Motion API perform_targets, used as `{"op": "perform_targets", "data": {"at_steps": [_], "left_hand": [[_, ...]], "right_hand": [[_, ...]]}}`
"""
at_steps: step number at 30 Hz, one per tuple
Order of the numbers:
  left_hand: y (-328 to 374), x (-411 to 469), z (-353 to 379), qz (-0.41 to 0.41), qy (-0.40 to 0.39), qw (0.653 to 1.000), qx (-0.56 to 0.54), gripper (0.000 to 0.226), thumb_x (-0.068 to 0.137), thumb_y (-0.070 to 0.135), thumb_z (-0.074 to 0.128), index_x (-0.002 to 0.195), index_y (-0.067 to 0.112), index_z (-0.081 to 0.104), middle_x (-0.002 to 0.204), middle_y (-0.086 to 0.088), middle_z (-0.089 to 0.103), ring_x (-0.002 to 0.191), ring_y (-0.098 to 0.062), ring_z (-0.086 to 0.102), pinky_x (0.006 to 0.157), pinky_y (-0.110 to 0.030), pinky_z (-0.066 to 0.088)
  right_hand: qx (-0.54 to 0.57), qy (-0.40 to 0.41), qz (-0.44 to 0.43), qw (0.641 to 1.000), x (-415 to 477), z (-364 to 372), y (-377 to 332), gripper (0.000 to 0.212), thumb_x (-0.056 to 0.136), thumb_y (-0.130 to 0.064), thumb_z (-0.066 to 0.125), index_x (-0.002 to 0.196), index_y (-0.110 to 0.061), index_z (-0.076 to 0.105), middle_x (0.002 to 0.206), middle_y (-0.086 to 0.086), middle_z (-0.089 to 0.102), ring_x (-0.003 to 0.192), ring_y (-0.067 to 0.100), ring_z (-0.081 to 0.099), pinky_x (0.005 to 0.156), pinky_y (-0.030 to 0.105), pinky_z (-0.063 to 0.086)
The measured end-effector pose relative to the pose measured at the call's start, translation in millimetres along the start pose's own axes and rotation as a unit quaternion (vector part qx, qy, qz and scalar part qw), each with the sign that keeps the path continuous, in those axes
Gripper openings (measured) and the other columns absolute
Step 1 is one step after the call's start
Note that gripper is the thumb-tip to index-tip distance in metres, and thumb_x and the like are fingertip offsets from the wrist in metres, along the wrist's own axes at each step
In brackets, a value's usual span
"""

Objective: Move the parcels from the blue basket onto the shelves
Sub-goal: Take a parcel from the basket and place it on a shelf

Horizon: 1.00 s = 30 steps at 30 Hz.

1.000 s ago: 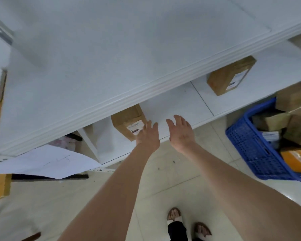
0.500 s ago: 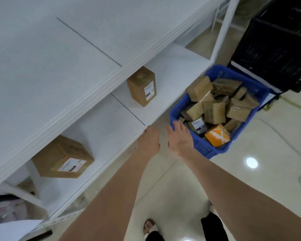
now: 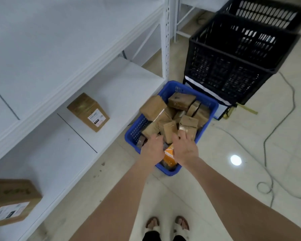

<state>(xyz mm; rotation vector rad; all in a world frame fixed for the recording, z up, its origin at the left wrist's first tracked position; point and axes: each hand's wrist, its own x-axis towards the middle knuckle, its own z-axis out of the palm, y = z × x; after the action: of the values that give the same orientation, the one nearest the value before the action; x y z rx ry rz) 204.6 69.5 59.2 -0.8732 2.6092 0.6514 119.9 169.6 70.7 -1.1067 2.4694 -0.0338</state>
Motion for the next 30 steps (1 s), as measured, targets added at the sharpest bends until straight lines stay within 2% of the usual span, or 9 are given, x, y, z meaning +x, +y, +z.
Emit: {"op": "perform_targets", "data": {"at_steps": [5, 9, 12, 16, 21, 23, 27, 29, 30], "left_hand": [[26, 57, 3, -0.028, -0.026, 0.999, 0.002, 0.046, 0.09, 0.018, 0.056, 0.134, 0.012, 0.042, 0.142, -0.008, 0.035, 0.115, -0.027, 0.052, 0.089, -0.04, 0.05], [32, 110, 5, -0.063, -0.031, 0.997, -0.015, 0.039, 0.093, 0.019, 0.053, 0.131, 0.014, 0.043, 0.136, -0.007, 0.041, 0.116, -0.024, 0.051, 0.087, -0.036, 0.046], [24, 159, 14, -0.097, -0.038, 0.994, -0.041, 0.036, 0.094, 0.018, 0.049, 0.13, 0.013, 0.045, 0.134, -0.007, 0.046, 0.117, -0.024, 0.051, 0.089, -0.034, 0.045], [12, 211, 36, -0.139, -0.058, 0.986, -0.068, 0.039, 0.092, 0.013, 0.05, 0.13, 0.008, 0.044, 0.134, -0.013, 0.045, 0.12, -0.026, 0.048, 0.098, -0.037, 0.044], [-5, 269, 77, -0.22, -0.075, 0.964, -0.129, 0.048, 0.093, 0.02, 0.048, 0.138, 0.009, 0.038, 0.133, -0.013, 0.049, 0.116, -0.026, 0.051, 0.091, -0.033, 0.044], [-11, 287, 88, -0.248, -0.07, 0.953, -0.16, 0.047, 0.094, 0.022, 0.048, 0.138, 0.008, 0.039, 0.133, -0.011, 0.051, 0.118, -0.027, 0.05, 0.092, -0.032, 0.043], [-22, 317, 117, -0.344, -0.069, 0.908, -0.229, 0.048, 0.096, 0.022, 0.051, 0.135, -0.001, 0.035, 0.13, -0.017, 0.05, 0.117, -0.032, 0.052, 0.086, -0.033, 0.043], [-29, 327, 135, -0.403, -0.059, 0.871, -0.276, 0.055, 0.096, 0.028, 0.05, 0.139, -0.002, 0.031, 0.133, -0.019, 0.049, 0.119, -0.034, 0.051, 0.085, -0.034, 0.043], [-31, 330, 140, -0.423, -0.052, 0.855, -0.295, 0.055, 0.096, 0.029, 0.049, 0.138, -0.002, 0.034, 0.133, -0.02, 0.05, 0.118, -0.034, 0.052, 0.086, -0.035, 0.044]], "right_hand": [[0.059, -0.036, 0.034, 0.997, 47, -4, 41, 0.056, 0.091, -0.02, 0.058, 0.141, -0.021, 0.032, 0.143, 0.007, 0.029, 0.13, 0.027, 0.034, 0.1, 0.037, 0.042], [0.127, -0.076, 0.07, 0.986, 103, -4, 65, 0.059, 0.09, -0.019, 0.061, 0.14, -0.021, 0.031, 0.138, 0.006, 0.031, 0.121, 0.03, 0.045, 0.089, 0.039, 0.049], [0.147, -0.103, 0.068, 0.981, 157, 4, 78, 0.062, 0.09, -0.015, 0.061, 0.142, -0.02, 0.03, 0.141, 0.007, 0.032, 0.118, 0.029, 0.051, 0.092, 0.042, 0.05], [0.162, -0.137, 0.054, 0.976, 222, 24, 91, 0.066, 0.094, -0.019, 0.057, 0.15, -0.018, 0.023, 0.147, 0.007, 0.036, 0.126, 0.028, 0.048, 0.1, 0.041, 0.046], [0.253, -0.193, 0.095, 0.943, 289, 63, 98, 0.068, 0.092, -0.03, 0.06, 0.149, -0.015, 0.026, 0.144, 0.009, 0.045, 0.13, 0.028, 0.046, 0.105, 0.041, 0.043], [0.292, -0.223, 0.108, 0.924, 310, 80, 99, 0.078, 0.088, -0.032, 0.066, 0.151, -0.017, 0.023, 0.148, 0.009, 0.04, 0.133, 0.028, 0.042, 0.106, 0.042, 0.04], [0.331, -0.282, 0.121, 0.892, 346, 113, 102, 0.089, 0.086, -0.019, 0.068, 0.154, -0.017, 0.011, 0.154, 0.009, 0.025, 0.137, 0.031, 0.034, 0.104, 0.037, 0.038], [0.351, -0.309, 0.129, 0.875, 359, 125, 98, 0.09, 0.083, -0.023, 0.069, 0.154, -0.019, 0.013, 0.151, 0.01, 0.029, 0.132, 0.03, 0.039, 0.099, 0.03, 0.04], [0.364, -0.316, 0.135, 0.866, 363, 129, 94, 0.092, 0.079, -0.027, 0.071, 0.153, -0.021, 0.017, 0.149, 0.011, 0.035, 0.129, 0.03, 0.044, 0.102, 0.034, 0.042]]}}
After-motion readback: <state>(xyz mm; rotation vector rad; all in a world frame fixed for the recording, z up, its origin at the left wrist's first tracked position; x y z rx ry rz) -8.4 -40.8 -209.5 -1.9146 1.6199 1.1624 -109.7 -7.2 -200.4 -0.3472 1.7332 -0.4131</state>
